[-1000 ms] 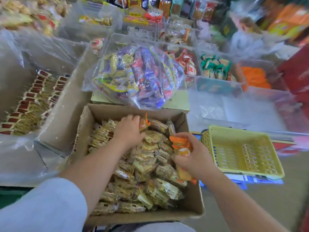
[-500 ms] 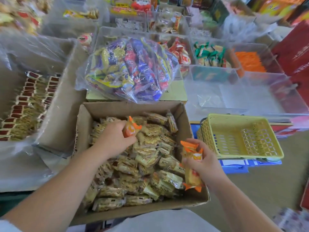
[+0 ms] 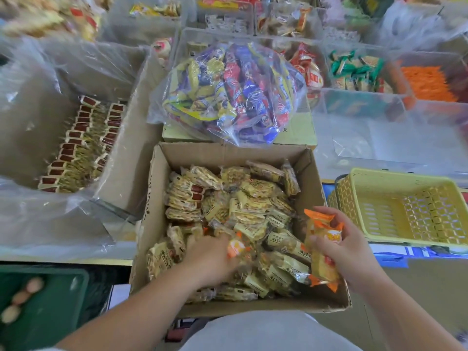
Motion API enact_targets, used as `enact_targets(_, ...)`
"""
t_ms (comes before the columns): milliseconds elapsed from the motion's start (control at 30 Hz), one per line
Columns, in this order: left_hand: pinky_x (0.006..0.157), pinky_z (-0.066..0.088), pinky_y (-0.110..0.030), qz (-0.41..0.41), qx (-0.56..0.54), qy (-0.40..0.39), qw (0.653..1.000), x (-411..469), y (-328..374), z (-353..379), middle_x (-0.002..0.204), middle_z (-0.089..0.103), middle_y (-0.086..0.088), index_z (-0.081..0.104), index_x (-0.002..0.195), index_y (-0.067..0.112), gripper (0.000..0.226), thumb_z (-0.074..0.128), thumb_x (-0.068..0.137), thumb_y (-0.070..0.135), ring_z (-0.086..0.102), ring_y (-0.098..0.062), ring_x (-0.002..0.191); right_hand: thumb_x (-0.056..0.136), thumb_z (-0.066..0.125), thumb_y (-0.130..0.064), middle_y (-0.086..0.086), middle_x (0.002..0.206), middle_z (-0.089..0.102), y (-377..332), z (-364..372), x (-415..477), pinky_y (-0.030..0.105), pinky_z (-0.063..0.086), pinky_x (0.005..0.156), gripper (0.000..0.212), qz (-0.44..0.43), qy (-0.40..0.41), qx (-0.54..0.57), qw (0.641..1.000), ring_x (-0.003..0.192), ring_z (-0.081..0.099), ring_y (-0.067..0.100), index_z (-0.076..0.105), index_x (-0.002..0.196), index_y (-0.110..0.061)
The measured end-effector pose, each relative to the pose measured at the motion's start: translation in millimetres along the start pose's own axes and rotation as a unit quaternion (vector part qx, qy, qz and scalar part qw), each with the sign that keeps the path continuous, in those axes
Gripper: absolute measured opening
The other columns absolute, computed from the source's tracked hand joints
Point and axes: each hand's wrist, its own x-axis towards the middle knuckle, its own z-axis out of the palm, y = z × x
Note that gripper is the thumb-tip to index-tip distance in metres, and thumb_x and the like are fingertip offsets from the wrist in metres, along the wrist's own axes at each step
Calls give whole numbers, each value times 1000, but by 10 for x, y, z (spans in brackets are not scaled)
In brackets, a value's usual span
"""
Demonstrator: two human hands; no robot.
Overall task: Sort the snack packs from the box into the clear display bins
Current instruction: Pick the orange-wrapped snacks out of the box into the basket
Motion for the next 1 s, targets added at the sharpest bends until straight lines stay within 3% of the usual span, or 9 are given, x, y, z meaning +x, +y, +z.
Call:
enact_targets(67,111,39,-48,59,-26,-21,998,-127,175,95,118,67,1,53,136,24,52,56,93,52,59,-26,117,82,79,-5,-3,94,74,18,-7,8,21,50,48,54,-2,0,4,1000,61,69,10,65,120,-41)
enact_targets(167,89,54,-40,87,-76,-26,993,-169,290,81,118,67,-4,60,124,21,41,64,90,42,61,-27,107,83,78,-3,-4,93,74,24,-4,11,19,50,48,53,-4,-2,7,1000,57,67,7,65,119,-39)
enact_targets(267,68,56,-34,53,-123,91,987,-105,180,-130,93,65,7,62,102,24,21,69,86,36,64,-15,82,83,79,-7,-6,94,74,4,-4,1,19,51,50,52,-11,-9,-7,1000,61,69,8,64,119,-41)
enact_targets(367,51,38,-21,-3,-79,233,969,0,-150,-403,75,56,12,53,77,29,25,77,81,36,54,-4,65,82,81,-13,-9,95,73,3,-5,9,29,58,55,52,-8,-18,-15,1000,78,75,17,63,119,-44)
enact_targets(467,58,42,-31,-54,-8,171,984,85,-498,-533,78,57,7,54,81,25,25,73,84,41,57,-17,72,75,84,-26,-10,95,73,-12,12,-3,30,59,56,53,-11,-15,-14,1000,80,74,16,62,120,-45)
enact_targets(600,66,45,-31,-85,-73,61,992,161,-569,-347,89,63,4,55,88,28,21,71,81,41,64,-22,85,67,80,-37,-11,96,73,1,10,-11,35,61,60,59,-11,-21,-19,1000,80,74,14,60,122,-47)
enact_targets(667,76,52,-35,-100,-30,85,991,182,-486,-194,103,59,1,53,108,29,43,76,77,47,63,-24,96,67,80,-37,-10,96,74,21,-3,-1,39,62,64,59,-14,-21,-16,1000,82,75,16,60,121,-47)
enact_targets(733,73,52,-36,-122,24,133,983,190,-393,-72,106,57,-1,49,112,27,54,78,73,51,65,-26,96,66,80,-37,-9,97,74,27,-11,-1,38,62,64,59,-17,-21,-10,1000,83,75,16,61,121,-47)
enact_targets(1000,62,52,-35,-99,-67,247,962,11,-215,-319,77,57,12,49,89,30,34,77,70,31,64,-22,74,66,78,-45,-10,97,73,69,-53,10,30,60,65,61,-29,-37,10,999,84,73,12,60,124,-45)
